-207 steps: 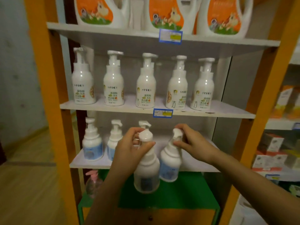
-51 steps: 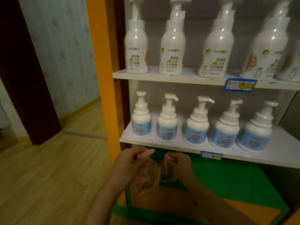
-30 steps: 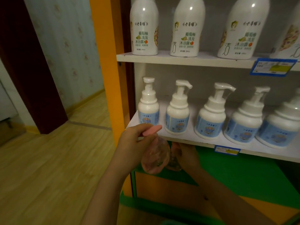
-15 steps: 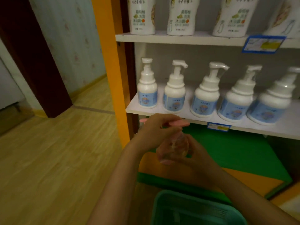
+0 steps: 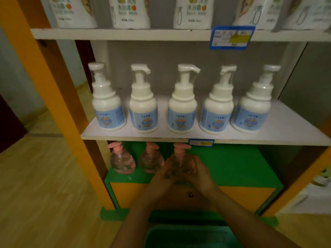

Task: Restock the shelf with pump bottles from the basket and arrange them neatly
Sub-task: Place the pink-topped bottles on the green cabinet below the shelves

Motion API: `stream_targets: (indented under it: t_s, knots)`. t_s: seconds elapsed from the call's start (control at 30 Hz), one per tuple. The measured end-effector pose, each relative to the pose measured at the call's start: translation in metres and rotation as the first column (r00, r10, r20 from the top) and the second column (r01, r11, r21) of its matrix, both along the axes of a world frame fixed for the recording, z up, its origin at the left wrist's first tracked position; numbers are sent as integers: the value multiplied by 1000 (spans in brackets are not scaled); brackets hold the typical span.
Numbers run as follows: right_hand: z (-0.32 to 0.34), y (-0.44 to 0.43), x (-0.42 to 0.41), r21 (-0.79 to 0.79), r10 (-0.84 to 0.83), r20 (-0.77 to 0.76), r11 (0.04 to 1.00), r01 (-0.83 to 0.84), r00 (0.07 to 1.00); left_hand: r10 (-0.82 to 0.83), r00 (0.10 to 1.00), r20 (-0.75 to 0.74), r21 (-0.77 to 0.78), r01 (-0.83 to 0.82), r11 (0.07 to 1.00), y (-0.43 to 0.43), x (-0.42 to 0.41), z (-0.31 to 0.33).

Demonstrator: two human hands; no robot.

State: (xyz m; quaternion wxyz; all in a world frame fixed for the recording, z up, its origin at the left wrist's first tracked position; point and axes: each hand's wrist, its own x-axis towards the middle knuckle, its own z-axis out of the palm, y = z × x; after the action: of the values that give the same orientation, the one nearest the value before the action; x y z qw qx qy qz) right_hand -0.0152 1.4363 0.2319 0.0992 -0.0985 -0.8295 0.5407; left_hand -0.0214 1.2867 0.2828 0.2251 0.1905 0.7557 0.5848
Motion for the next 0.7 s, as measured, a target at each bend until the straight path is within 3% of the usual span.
stream_targets:
  t_s: [0.2, 0.27, 0.33, 0.4, 0.5, 0.57, 0.7]
  knots:
    - [-17, 2, -22, 58, -48, 37, 997, 45, 998, 35, 998, 56, 17, -36, 999, 8, -19, -20]
    - [-20, 5, -25, -98, -26, 59, 995, 32, 998, 23, 996, 84, 1, -23, 1000, 12, -21, -26]
    - [-24, 10, -26, -87, 3, 72, 996, 3, 997, 36, 993, 109, 3, -36, 999, 15, -22, -30]
    - [-26, 11, -26, 133, 18, 55, 991, -25, 998, 47, 991, 125, 1, -47, 999, 17, -22, -34]
    - [-32, 14, -28, 191, 89, 69, 976, -101, 994, 60, 988, 144, -13, -59, 998, 18, -24, -39]
    - [-36, 16, -31, 261, 52, 68, 963, -68, 996, 72, 986, 152, -35, -68, 997, 18, -27, -43]
    - [-34, 17, -38, 71, 28, 158, 997, -39, 987, 75, 988, 138, -71, -66, 995, 20, -31, -47]
